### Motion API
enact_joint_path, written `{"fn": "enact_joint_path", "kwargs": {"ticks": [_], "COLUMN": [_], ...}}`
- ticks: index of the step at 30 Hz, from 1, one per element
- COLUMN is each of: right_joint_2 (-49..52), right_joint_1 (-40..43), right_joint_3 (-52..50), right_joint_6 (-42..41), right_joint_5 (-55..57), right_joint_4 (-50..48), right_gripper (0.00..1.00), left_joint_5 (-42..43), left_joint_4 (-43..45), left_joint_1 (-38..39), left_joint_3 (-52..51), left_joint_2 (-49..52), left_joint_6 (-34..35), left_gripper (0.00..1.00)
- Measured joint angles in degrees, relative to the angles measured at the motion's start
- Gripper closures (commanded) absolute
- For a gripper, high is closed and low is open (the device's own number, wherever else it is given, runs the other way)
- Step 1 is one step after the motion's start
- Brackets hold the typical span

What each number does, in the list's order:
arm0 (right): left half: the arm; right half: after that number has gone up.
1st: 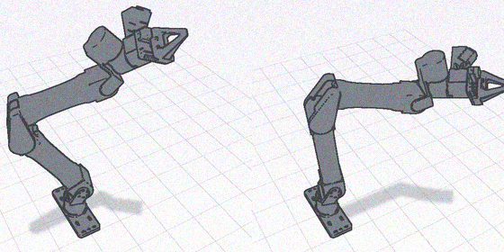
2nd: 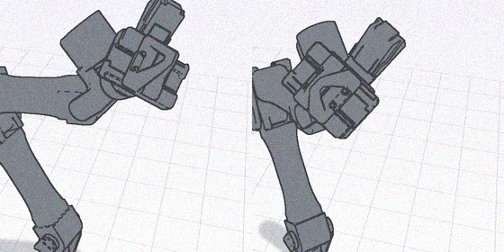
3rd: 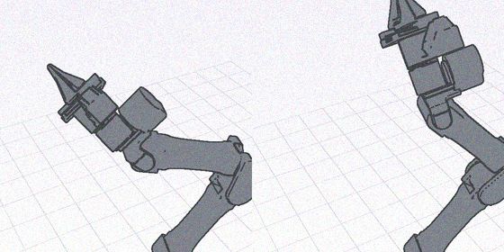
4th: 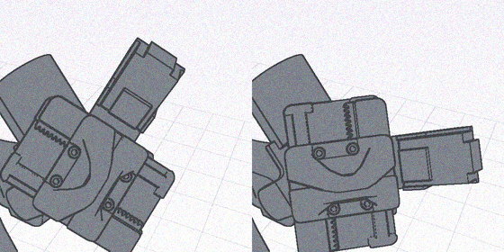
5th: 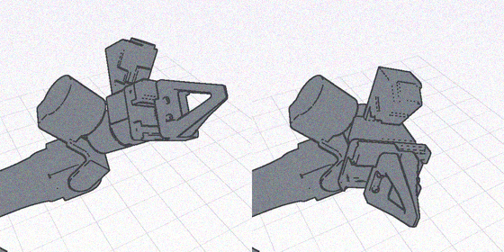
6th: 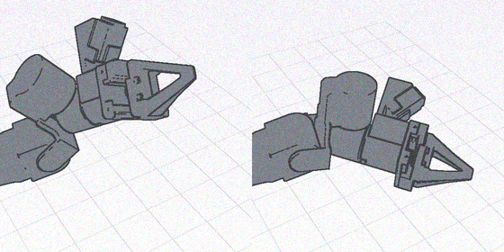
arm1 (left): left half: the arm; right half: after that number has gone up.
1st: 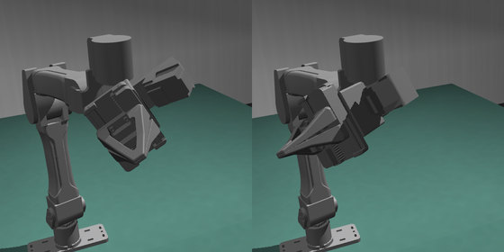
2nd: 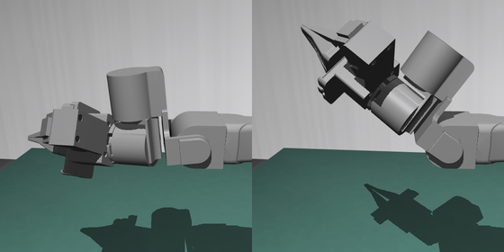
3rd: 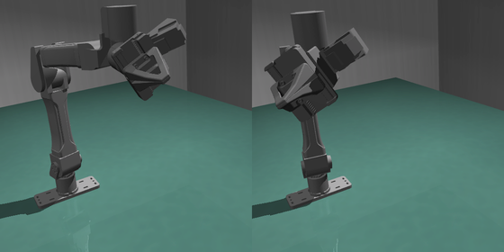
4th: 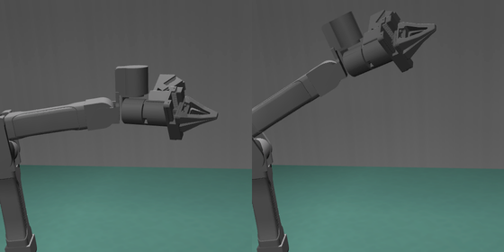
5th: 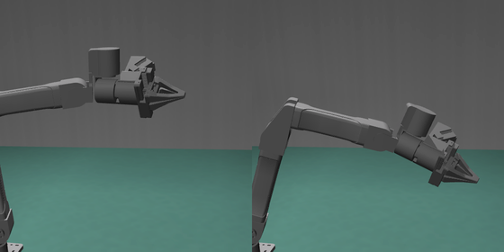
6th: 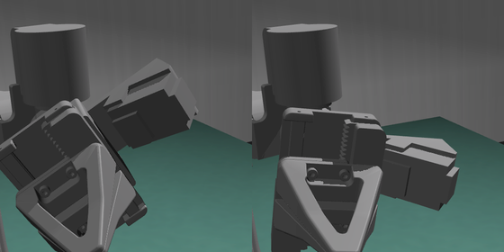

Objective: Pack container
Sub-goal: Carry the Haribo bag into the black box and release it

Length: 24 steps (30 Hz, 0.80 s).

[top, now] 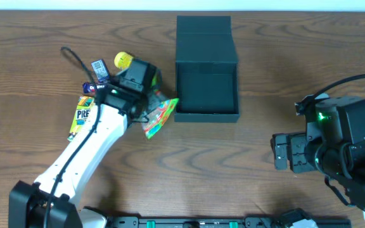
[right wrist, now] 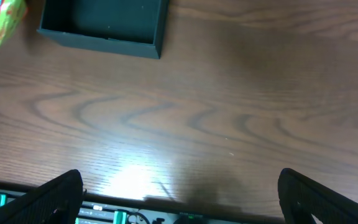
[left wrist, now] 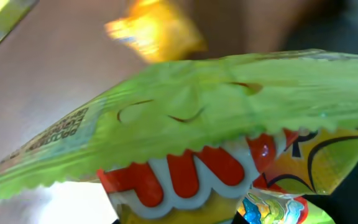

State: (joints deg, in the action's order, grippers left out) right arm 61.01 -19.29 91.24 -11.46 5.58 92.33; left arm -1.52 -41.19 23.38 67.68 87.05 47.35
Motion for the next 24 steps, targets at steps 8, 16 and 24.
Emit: {"fn": "enact_joint_path", "kwargs": {"ticks": [8,16,24], "right_joint_2": [0.0,0.0,0.0], "right_joint_1": [0.0,0.0,0.0], "right_joint_3": [0.0,0.0,0.0], "right_joint_6": [0.0,0.0,0.0], "right_joint_5": [0.0,0.0,0.0], "right_joint_4": [0.0,0.0,0.0], "right_gripper": [0.01,0.01,0.01], "left_joint_5": [6.1,8.4,9.6], "left_joint_4": [13.4,17.0,6.1], "left_joint_1": [4.1,4.3,6.0], "left_joint_3": [0.1,1.2,17.5], "left_joint_2": [-0.2,0.9,14.5], "left_joint_6": [-22.5,-29.2,-32.7], "left_gripper": [0.94,0.95,0.95]}}
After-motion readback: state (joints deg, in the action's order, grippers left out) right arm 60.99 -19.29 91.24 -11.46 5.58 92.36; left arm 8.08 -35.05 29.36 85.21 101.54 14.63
